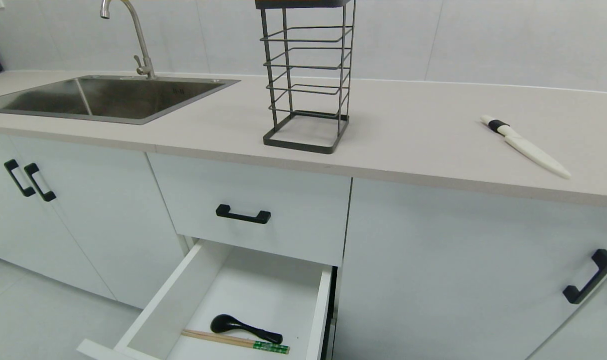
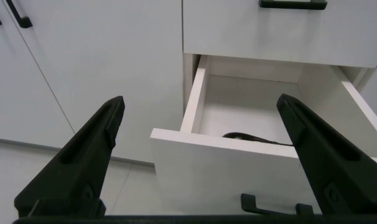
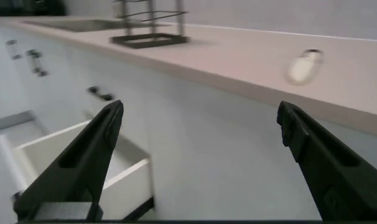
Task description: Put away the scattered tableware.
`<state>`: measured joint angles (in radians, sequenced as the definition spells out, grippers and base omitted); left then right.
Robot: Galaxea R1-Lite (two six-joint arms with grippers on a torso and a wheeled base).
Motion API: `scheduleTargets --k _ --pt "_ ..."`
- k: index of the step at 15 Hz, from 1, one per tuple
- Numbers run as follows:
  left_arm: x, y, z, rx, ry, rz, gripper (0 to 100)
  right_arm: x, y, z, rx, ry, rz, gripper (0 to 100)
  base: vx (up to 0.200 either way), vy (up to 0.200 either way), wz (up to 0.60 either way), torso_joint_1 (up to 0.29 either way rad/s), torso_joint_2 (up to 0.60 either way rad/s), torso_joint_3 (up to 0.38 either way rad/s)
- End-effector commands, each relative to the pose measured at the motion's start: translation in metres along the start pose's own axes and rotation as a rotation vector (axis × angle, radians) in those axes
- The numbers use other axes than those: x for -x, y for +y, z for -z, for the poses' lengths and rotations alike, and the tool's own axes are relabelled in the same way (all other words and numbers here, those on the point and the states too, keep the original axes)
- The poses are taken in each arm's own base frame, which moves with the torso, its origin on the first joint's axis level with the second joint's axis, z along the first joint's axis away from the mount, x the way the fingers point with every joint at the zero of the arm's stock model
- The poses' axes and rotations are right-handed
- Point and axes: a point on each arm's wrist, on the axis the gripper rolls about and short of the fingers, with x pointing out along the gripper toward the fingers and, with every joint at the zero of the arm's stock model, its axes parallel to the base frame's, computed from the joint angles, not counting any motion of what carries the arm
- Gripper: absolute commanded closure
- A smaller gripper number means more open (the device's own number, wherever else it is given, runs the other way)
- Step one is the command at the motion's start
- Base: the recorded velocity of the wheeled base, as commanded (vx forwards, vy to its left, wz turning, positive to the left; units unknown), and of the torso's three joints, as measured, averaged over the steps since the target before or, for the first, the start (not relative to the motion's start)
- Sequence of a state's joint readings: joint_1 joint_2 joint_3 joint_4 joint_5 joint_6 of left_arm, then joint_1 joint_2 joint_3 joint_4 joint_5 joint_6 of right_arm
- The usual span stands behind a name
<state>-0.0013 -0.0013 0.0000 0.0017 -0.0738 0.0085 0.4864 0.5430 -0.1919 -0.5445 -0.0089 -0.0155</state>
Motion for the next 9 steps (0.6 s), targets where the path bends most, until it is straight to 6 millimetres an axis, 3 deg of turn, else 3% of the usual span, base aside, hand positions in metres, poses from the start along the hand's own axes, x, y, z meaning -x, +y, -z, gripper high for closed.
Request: scheduleTargets --k 1,9 --pt "0.0 0.0 0.0 -0.001 0.001 0.0 0 0.019 -0.003 -0.005 0.039 -0.078 0.225 0 0.0 0.0 0.0 0.0 0.0 0.0" --pt "0.0 0.0 0.0 -0.001 0.001 0.002 0 0.065 0.017 0.008 0.168 -0.224 0.303 0 0.0 0.0 0.0 0.0 0.0 0.0"
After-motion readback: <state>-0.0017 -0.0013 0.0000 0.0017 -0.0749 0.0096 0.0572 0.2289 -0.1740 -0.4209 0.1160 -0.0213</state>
